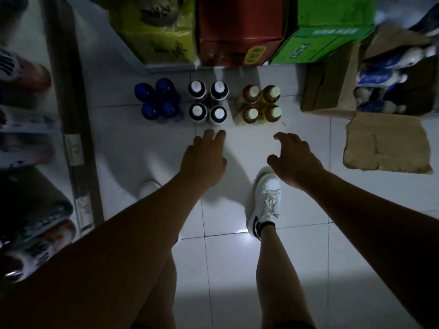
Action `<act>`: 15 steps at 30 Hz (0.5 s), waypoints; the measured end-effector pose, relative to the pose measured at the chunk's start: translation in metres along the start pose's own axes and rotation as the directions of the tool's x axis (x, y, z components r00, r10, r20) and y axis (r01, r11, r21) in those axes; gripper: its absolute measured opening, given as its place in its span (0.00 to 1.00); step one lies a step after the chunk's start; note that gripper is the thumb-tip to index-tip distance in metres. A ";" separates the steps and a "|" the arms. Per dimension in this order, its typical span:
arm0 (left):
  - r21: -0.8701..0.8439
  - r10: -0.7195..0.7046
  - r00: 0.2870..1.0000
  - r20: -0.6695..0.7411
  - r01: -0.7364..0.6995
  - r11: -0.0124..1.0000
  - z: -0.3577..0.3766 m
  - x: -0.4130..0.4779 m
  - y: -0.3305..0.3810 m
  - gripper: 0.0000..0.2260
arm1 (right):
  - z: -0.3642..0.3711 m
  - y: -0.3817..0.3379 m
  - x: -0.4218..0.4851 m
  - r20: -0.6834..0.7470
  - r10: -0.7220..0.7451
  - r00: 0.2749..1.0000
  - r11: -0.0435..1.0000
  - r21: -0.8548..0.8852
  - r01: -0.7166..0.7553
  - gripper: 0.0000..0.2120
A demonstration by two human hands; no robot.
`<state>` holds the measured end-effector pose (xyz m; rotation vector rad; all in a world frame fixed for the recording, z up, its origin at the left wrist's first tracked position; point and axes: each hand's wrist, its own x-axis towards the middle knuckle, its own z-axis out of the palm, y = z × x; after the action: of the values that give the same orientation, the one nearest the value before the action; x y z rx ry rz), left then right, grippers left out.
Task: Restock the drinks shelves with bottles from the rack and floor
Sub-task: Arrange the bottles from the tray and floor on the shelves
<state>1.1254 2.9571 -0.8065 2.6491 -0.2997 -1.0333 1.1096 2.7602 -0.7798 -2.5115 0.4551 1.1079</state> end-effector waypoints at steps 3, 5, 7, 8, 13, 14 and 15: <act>-0.087 0.035 0.999 -0.023 -0.037 0.996 0.041 0.043 0.021 0.29 | 0.018 0.030 0.046 0.009 0.027 1.000 0.997 0.078 -0.028 0.28; -0.204 -0.017 1.000 -0.001 0.016 0.979 0.069 0.073 0.034 0.32 | 0.033 0.053 0.078 0.002 0.045 0.999 0.992 0.114 -0.045 0.28; -0.429 -0.132 0.991 0.029 0.131 0.894 0.098 0.107 0.044 0.37 | 0.052 0.077 0.111 -0.026 0.059 0.998 0.989 0.140 -0.054 0.29; -0.553 -0.183 0.982 0.047 0.178 0.814 0.114 0.124 0.047 0.39 | 0.063 0.087 0.127 -0.038 0.065 0.997 0.984 0.166 -0.058 0.31; -0.846 -0.386 0.922 0.004 0.210 0.491 0.186 0.204 0.045 0.41 | 0.106 0.122 0.209 -0.170 0.047 0.984 0.924 0.383 0.022 0.38; -0.846 -0.399 0.916 -0.036 0.184 0.500 0.199 0.217 0.043 0.40 | 0.110 0.125 0.224 -0.218 0.038 0.975 0.904 0.424 0.059 0.39; -0.839 -0.392 0.916 -0.086 0.146 0.524 0.210 0.228 0.040 0.40 | 0.113 0.128 0.238 -0.259 0.034 0.965 0.880 0.465 0.094 0.39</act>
<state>1.1430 2.8141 -1.0840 1.9081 0.5736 -0.6187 1.1354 2.6629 -1.0546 -2.2117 0.6652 0.5594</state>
